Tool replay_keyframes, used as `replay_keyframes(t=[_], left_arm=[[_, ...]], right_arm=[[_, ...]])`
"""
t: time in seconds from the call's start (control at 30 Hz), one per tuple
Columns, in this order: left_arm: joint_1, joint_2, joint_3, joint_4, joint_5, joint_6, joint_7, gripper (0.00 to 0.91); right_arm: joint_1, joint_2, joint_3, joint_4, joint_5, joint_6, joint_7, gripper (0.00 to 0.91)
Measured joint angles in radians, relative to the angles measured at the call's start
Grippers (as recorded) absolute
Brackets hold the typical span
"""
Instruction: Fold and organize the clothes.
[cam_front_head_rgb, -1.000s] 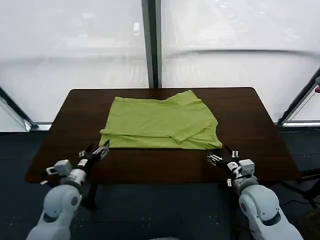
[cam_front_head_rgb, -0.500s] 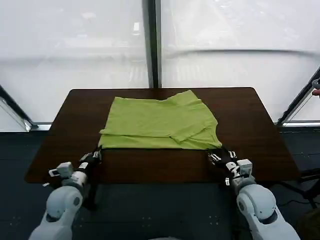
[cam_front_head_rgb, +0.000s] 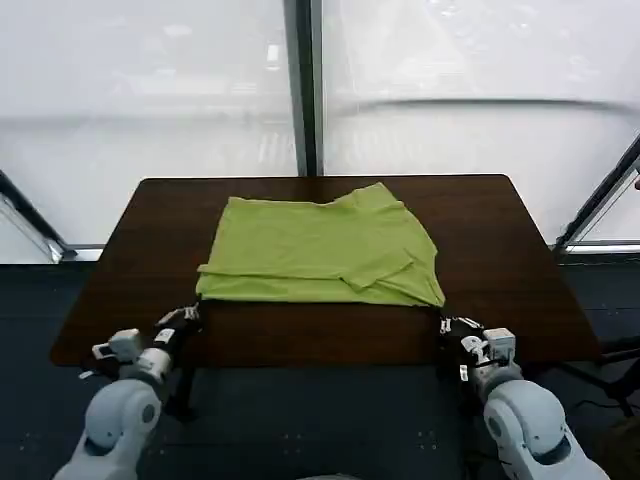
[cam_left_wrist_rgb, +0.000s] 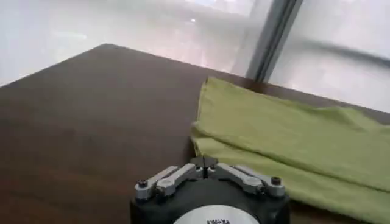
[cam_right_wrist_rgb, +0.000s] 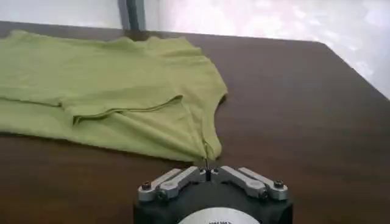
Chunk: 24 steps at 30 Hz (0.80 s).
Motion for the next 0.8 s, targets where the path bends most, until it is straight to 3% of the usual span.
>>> replay_keyframes(t=[0.27, 0.3, 0.47, 0.5, 0.53, 0.63, 0.73, 0.77, 0.8], left_arm=[[0.089, -0.011, -0.018, -0.038, 0.008, 0.005, -0.012, 0.878], [0.095, -0.013, -0.019, -0.042, 0.007, 0.01, -0.02, 0.878], [0.121, -0.014, -0.036, -0.066, 0.002, 0.061, -0.04, 0.878], [0.126, -0.014, -0.039, -0.072, 0.001, 0.074, -0.047, 0.878], [0.134, -0.005, -0.063, -0.102, -0.008, 0.161, -0.079, 0.878], [0.122, 0.004, -0.094, -0.115, -0.009, 0.147, -0.018, 0.878], [0.085, 0.014, -0.128, -0.116, -0.035, 0.141, -0.016, 0.878], [0.069, 0.019, -0.131, -0.115, -0.048, 0.142, -0.031, 0.878], [0.046, 0.025, -0.132, -0.109, -0.061, 0.142, -0.042, 0.878]], right_arm=[[-0.022, -0.006, 0.009, 0.027, 0.014, -0.025, -0.006, 0.878], [-0.021, -0.037, 0.042, 0.08, 0.108, -0.025, 0.011, 0.878], [0.044, -0.042, 0.044, 0.065, 0.133, -0.025, -0.02, 0.878], [0.07, -0.042, 0.038, 0.052, 0.133, -0.025, -0.027, 0.878], [0.097, -0.043, 0.033, 0.038, 0.134, -0.025, -0.033, 0.878], [0.192, -0.05, 0.012, -0.024, 0.14, 0.01, -0.043, 0.878], [0.299, -0.05, -0.027, -0.105, 0.154, 0.039, -0.042, 0.878], [0.358, -0.046, -0.052, -0.149, 0.161, 0.043, -0.041, 0.878], [0.508, -0.03, -0.123, -0.262, 0.16, 0.037, -0.034, 0.878]])
